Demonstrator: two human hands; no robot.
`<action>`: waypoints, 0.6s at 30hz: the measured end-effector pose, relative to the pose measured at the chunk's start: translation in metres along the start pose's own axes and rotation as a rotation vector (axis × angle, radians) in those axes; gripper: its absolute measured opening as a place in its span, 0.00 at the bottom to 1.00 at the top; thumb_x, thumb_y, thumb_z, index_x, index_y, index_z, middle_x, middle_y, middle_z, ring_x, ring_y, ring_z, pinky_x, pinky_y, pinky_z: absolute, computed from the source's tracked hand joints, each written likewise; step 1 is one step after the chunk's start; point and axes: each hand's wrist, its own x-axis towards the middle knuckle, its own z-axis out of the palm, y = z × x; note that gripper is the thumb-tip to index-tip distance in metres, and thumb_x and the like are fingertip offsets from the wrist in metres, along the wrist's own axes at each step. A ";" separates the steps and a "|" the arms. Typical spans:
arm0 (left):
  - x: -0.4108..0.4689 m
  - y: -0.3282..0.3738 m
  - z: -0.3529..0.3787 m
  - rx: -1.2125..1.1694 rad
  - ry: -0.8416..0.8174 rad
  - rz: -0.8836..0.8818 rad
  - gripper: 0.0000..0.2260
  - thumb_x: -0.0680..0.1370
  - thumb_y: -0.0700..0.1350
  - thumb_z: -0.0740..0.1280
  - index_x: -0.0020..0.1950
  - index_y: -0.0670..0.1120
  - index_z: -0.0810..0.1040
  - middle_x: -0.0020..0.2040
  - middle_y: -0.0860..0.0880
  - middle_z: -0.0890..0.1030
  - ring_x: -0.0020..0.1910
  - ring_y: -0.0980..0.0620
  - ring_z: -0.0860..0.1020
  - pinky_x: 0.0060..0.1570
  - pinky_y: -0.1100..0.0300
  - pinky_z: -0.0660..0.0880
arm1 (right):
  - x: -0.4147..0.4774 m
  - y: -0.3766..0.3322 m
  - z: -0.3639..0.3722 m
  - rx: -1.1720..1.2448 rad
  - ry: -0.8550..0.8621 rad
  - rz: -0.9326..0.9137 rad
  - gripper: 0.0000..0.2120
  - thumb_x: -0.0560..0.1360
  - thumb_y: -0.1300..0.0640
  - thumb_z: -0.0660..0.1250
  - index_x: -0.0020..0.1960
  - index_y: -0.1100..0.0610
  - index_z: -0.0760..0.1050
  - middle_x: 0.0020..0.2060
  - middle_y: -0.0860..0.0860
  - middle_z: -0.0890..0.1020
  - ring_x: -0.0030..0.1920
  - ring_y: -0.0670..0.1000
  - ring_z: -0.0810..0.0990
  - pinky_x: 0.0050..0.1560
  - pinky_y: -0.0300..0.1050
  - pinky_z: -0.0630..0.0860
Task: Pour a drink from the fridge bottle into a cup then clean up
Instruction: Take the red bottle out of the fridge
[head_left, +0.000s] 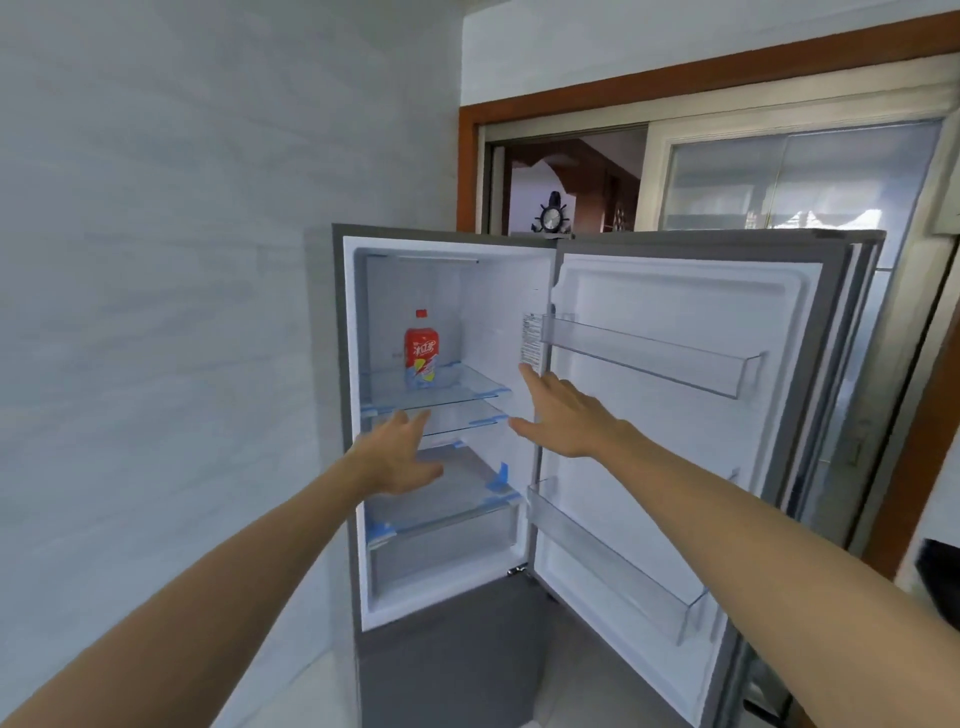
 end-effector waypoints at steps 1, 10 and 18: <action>-0.005 -0.011 -0.002 0.010 0.004 -0.013 0.39 0.77 0.60 0.66 0.81 0.47 0.51 0.75 0.39 0.64 0.72 0.38 0.67 0.69 0.41 0.68 | 0.003 -0.008 0.005 -0.005 -0.022 -0.008 0.40 0.80 0.39 0.59 0.80 0.54 0.43 0.74 0.59 0.63 0.70 0.62 0.67 0.64 0.59 0.71; -0.019 -0.065 -0.004 0.065 0.026 -0.106 0.38 0.78 0.62 0.64 0.80 0.48 0.52 0.72 0.40 0.67 0.69 0.37 0.70 0.67 0.40 0.70 | 0.022 -0.050 0.029 -0.028 -0.113 -0.063 0.39 0.80 0.37 0.58 0.80 0.53 0.43 0.77 0.58 0.58 0.72 0.61 0.66 0.65 0.58 0.69; 0.023 -0.071 0.005 0.050 0.035 -0.120 0.39 0.77 0.63 0.65 0.79 0.48 0.51 0.74 0.41 0.67 0.68 0.39 0.71 0.65 0.41 0.72 | 0.058 -0.028 0.041 -0.041 -0.122 -0.066 0.41 0.79 0.37 0.59 0.80 0.54 0.41 0.77 0.58 0.59 0.73 0.61 0.66 0.66 0.59 0.70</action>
